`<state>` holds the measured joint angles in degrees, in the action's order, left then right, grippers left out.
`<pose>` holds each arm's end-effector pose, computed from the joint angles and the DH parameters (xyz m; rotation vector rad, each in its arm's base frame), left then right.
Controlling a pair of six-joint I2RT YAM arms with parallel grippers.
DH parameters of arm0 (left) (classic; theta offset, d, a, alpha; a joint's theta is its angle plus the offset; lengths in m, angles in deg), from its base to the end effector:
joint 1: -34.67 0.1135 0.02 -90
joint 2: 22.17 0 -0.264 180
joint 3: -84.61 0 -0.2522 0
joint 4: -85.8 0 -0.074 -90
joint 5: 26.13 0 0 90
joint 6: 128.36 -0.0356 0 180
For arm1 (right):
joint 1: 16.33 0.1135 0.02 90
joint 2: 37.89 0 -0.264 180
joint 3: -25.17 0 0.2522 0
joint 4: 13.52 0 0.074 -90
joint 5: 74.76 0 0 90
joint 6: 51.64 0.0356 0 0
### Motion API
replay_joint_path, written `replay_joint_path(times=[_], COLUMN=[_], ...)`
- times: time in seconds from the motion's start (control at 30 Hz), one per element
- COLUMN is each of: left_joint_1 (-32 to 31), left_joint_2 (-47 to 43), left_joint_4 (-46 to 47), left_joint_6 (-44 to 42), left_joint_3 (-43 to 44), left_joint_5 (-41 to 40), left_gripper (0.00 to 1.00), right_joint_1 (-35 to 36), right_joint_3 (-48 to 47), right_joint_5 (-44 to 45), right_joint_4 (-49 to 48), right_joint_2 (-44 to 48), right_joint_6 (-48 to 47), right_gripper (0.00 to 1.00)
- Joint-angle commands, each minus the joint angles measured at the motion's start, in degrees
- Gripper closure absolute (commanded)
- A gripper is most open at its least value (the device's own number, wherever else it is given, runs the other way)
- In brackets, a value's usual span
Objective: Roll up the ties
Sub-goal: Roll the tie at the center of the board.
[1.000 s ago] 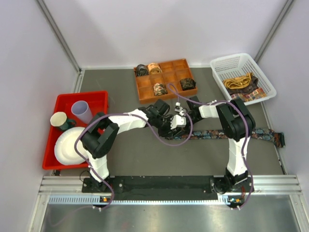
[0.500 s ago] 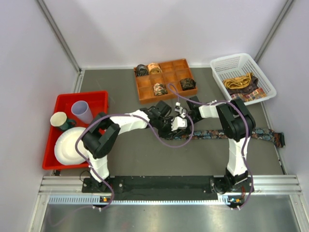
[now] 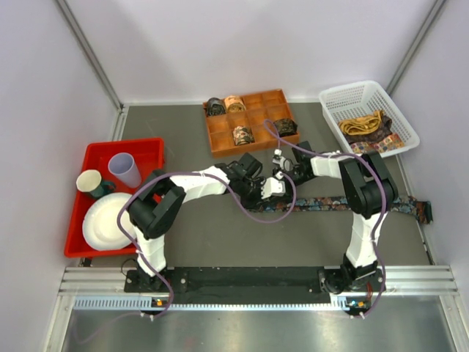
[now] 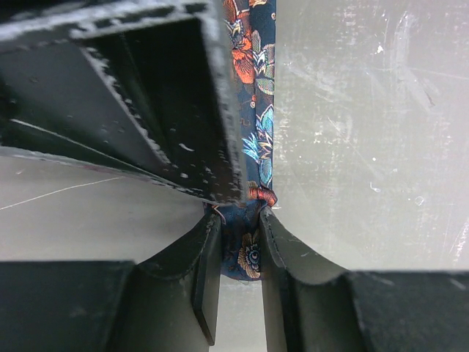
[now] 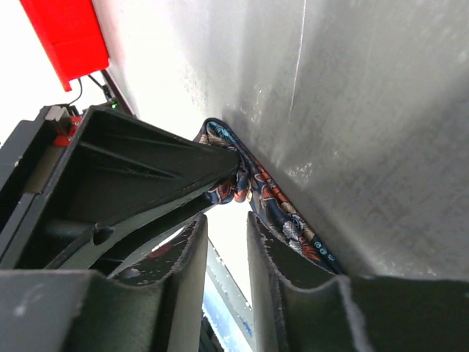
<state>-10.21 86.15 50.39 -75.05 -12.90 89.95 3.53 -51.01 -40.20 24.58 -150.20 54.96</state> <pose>0.2589 -0.2799 0.1613 1.8168 1.8693 -0.6488 0.3188 0.1463 0.1184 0.2738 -2.6987 -1.4674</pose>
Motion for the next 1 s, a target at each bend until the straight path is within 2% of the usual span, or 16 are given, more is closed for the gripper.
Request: replay_joint_path(times=[0.0, 0.27, 0.53, 0.7, 0.87, 0.97], left_joint_1=[0.0, 0.0, 0.0, 0.0, 0.0, 0.0], left_joint_2=[3.7, 3.7, 4.1, 4.4, 4.5, 4.4], left_joint_4=[-2.4, -2.6, -3.0, -3.0, -3.0, -3.3], left_joint_6=[-0.1, 0.0, 0.0, 0.4, 0.7, 0.8], left_joint_3=[-0.4, 0.2, 0.4, 0.8, 1.0, 1.0], left_joint_5=[-4.4, -4.5, -4.1, -3.9, -3.7, -3.7], left_gripper=[0.71, 0.72, 0.72, 0.72, 0.72, 0.71], right_joint_1=[0.3, 2.5, 3.3, 3.8, 3.8, 3.6], right_joint_3=[1.5, 3.4, 3.2, 3.6, 2.5, 2.2], right_joint_5=[-2.5, -3.3, -2.6, -1.3, 0.0, 1.3], right_joint_4=[-3.2, -11.9, -14.3, -14.2, -12.8, -11.1], right_joint_2=[2.5, 0.9, -1.5, -1.8, -3.2, -2.9], right_joint_6=[1.5, 7.6, 8.8, 8.4, 7.0, 5.5], right_gripper=[0.70, 0.73, 0.75, 0.84, 1.00, 1.00])
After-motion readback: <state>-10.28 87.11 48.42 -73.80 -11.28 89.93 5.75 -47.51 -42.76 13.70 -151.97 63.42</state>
